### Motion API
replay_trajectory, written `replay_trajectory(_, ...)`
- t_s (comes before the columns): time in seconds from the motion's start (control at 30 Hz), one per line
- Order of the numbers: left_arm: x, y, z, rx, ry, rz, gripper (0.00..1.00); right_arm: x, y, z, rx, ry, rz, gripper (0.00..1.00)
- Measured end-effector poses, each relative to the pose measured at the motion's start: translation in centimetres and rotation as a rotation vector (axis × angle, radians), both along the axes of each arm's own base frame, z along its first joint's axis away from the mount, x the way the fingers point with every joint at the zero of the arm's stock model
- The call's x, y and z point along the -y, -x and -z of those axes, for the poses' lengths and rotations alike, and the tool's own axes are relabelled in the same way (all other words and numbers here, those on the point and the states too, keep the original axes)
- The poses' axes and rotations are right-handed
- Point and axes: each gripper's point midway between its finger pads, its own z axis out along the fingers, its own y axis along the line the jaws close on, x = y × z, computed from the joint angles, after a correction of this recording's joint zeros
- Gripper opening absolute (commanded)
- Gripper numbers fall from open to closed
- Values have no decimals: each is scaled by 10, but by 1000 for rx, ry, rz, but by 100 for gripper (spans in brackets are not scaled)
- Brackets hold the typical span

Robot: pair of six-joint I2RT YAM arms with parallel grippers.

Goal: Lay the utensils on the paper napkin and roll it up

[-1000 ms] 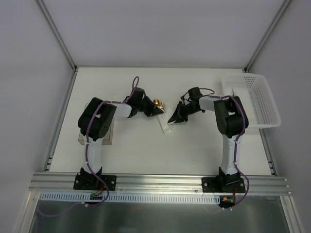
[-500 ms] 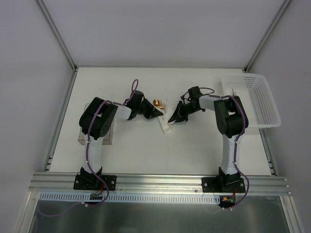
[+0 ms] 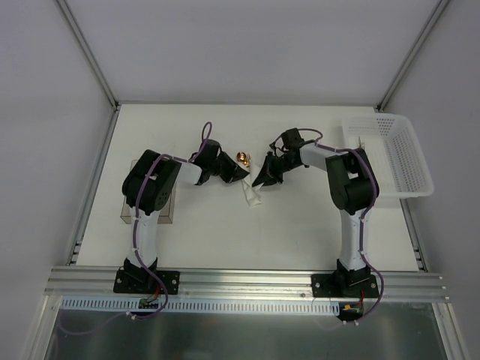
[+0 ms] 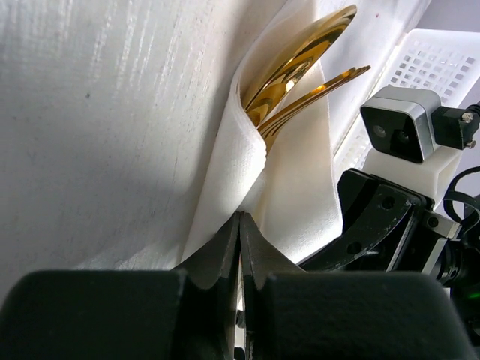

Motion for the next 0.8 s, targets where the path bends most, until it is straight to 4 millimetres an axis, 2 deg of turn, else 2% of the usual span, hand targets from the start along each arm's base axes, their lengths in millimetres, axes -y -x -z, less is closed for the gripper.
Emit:
replay_trajectory(0.4,0,2,0,-8,6,10,0,-5,4,2,5,14,-20,5)
replay_trajectory(0.57,0,3,0,-10,5,10,0,-6,5,12,-19,18,-26,8)
replay_trajectory(0.7,0,3,0,-13,5,12,0,-8,7,17,-43,4,-35,25)
replay_trajectory(0.77,0,3,0,-14,5,12,0,-10,7,15,-43,-11,-43,29)
replay_trajectory(0.8,0,3,0,-14,5,12,0,-11,7,13,-37,-18,-49,36)
